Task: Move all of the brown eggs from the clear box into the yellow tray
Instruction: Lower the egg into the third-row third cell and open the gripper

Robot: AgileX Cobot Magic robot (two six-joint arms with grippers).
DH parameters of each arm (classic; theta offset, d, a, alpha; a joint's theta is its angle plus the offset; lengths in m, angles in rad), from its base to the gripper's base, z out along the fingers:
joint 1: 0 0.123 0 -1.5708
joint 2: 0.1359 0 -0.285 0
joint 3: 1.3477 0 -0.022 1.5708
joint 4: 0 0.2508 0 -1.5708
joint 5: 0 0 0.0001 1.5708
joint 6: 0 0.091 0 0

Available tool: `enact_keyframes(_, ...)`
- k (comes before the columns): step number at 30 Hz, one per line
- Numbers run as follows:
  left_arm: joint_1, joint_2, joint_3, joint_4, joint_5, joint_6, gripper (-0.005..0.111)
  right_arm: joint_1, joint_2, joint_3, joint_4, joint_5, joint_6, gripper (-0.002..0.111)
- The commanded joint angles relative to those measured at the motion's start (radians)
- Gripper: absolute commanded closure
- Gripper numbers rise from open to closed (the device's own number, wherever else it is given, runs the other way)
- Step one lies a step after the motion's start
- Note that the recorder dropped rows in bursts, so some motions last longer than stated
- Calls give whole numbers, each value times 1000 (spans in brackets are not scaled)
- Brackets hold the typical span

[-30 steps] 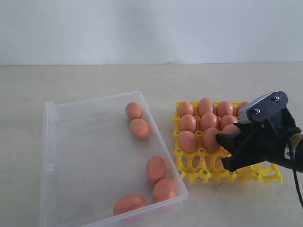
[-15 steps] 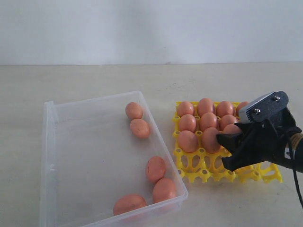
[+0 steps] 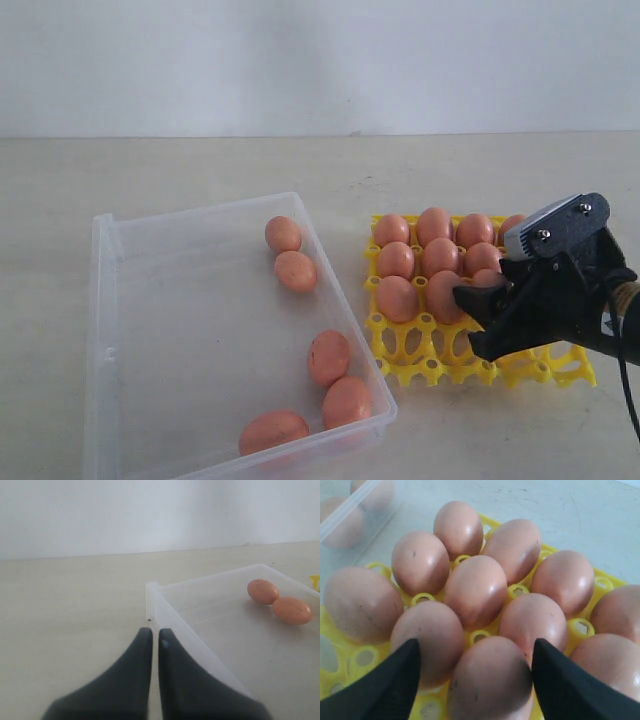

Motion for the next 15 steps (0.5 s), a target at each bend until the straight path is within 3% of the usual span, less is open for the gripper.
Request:
enact_keyframes(1, -5, -2, 4, 2, -7, 1, 103, -7, -10, -4, 3, -82, -1, 50)
enact_keyframes(5, -5, -2, 4, 2, -7, 1, 103, -7, -78, -4, 44, -282, -1, 50)
enact_keyframes(10, -5, -2, 4, 2, -7, 1, 103, -7, -216, -4, 286, -473, 35, 54)
enact_keyframes(15, -5, -2, 4, 2, -7, 1, 103, -7, -324, -4, 342, -277, 53, 94)
